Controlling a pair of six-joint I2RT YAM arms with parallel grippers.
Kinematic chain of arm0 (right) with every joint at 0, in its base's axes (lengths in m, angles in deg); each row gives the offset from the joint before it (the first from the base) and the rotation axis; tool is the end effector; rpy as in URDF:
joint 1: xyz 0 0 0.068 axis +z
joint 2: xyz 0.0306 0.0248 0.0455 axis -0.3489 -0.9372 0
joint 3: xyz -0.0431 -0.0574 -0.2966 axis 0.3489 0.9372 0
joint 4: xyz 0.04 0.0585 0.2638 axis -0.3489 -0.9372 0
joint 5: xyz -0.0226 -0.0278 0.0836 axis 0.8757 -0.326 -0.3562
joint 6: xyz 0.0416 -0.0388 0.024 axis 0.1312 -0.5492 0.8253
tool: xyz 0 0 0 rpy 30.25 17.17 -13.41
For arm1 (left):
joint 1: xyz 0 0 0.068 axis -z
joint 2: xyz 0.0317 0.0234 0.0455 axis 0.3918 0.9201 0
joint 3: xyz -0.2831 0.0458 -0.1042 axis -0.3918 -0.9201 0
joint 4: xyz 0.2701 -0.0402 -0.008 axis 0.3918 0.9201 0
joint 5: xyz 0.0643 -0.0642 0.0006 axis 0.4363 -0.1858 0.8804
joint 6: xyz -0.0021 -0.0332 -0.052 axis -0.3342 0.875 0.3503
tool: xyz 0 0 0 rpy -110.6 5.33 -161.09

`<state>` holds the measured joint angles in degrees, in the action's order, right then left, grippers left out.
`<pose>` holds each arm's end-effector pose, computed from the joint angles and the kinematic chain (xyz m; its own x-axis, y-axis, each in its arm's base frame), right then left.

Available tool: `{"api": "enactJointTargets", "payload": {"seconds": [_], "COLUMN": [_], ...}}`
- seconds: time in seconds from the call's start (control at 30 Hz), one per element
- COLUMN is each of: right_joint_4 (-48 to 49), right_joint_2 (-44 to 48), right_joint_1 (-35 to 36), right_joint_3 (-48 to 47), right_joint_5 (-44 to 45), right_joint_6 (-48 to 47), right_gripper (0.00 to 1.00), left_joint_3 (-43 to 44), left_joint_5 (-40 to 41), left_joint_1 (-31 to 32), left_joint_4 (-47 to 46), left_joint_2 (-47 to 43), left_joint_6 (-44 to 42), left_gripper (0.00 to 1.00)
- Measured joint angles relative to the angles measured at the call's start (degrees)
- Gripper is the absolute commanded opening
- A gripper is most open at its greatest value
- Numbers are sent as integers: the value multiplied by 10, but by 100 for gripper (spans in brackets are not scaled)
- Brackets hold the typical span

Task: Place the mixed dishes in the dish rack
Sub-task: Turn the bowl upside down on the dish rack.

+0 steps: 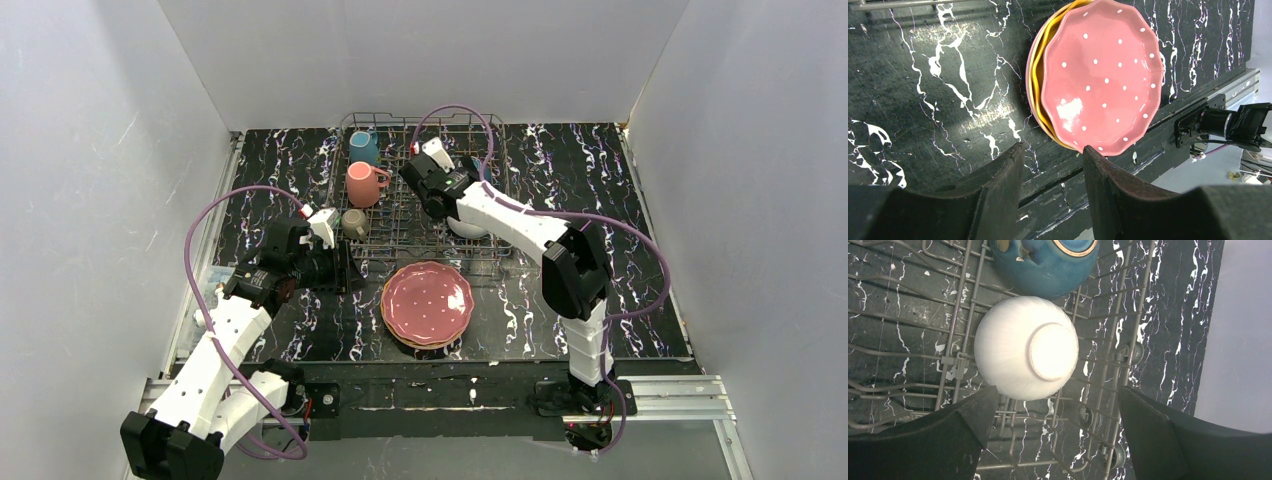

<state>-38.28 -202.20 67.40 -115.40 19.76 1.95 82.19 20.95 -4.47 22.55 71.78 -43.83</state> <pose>0.3488 0.3232 0.2908 -0.5921 -0.4712 -0.6538 -0.1127 0.8517 -0.5118 0.1696 -0.0748 0.3091 -0.7723 -0.0845 -0.6296 0.3092 0.8157 -0.4888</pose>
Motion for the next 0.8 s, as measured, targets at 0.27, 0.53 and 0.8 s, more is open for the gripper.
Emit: {"api": "enactJointTargets", "payload": {"seconds": [0.27,0.53,0.8], "right_joint_4": [-6,-7,4], "right_joint_2": [27,68,149], "right_joint_1": [0,0,0], "right_joint_3": [12,40,95], "right_joint_5": [-7,-37,-103], "right_joint_6": [9,17,38], "right_gripper": [98,93,91], "left_joint_3": [0,0,-4], "left_joint_5": [0,6,13], "left_joint_1": [0,0,0], "left_joint_4": [0,0,3], "left_joint_2": [-1,-1,-1], "left_joint_6": [0,0,0], "left_gripper": [46,52,64]}}
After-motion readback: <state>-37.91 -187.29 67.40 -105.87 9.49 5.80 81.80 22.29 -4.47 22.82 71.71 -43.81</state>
